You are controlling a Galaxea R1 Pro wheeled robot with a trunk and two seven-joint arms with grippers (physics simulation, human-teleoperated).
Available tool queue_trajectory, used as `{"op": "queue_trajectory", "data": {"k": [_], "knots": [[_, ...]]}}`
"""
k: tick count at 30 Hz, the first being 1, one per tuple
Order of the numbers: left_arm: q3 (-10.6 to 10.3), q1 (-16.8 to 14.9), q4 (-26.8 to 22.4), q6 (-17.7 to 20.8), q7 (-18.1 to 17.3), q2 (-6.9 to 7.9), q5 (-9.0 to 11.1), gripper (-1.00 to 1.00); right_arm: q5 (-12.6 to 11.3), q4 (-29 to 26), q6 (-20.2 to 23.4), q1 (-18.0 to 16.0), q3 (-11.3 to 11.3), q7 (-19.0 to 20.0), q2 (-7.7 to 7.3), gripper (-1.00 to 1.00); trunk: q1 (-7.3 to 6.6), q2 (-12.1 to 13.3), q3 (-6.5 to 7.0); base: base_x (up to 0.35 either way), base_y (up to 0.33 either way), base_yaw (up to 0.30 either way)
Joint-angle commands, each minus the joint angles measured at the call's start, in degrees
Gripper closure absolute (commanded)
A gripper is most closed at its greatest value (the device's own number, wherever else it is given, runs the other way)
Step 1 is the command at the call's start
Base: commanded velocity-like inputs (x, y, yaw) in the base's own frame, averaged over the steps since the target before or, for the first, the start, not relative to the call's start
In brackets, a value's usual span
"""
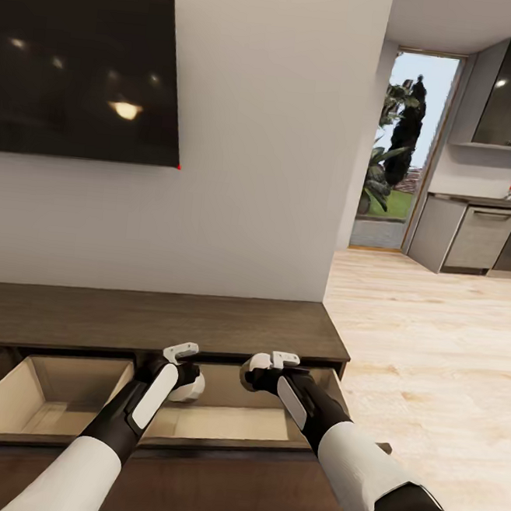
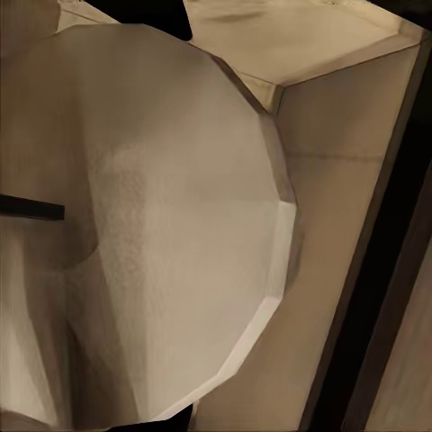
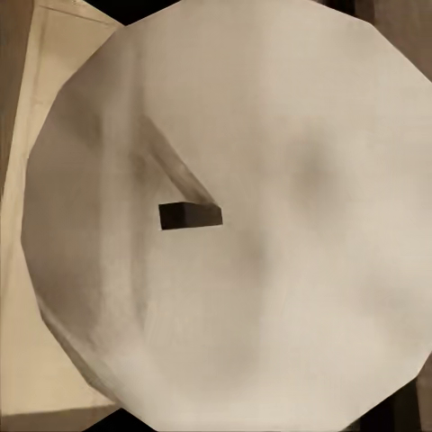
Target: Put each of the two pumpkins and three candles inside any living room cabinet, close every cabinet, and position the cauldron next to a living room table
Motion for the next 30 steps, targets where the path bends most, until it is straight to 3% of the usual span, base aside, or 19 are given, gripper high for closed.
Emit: {"op": "queue_trajectory", "data": {"k": [1,7,27,30], "knots": [[-0.1,0.0,-0.1,0.0,0.5,0.02,0.5,1.00,-0.5,-0.1,0.2,0.0,0.2,-0.5,0.00,1.00,0.01,-0.1,-0.29,0.000,0.000,0.199],[-0.1,0.0,0.0,0.0,0.5,0.02,0.5,1.00,-0.5,-0.2,0.2,0.0,0.2,-0.4,0.00,1.00,0.16,-0.1,-1.62,0.000,0.000,0.093],[-0.1,0.0,0.0,0.0,0.0,0.04,0.5,1.00,-0.5,-0.1,0.5,0.0,0.3,-0.4,0.00,1.00,0.16,-0.1,-1.62,0.069,0.000,0.002],[-0.1,0.0,0.0,0.0,0.0,0.08,0.5,1.00,-0.5,-0.1,2.3,0.0,0.6,-0.5,0.00,1.00,0.16,-0.1,-1.62,0.066,0.000,0.000]]}}
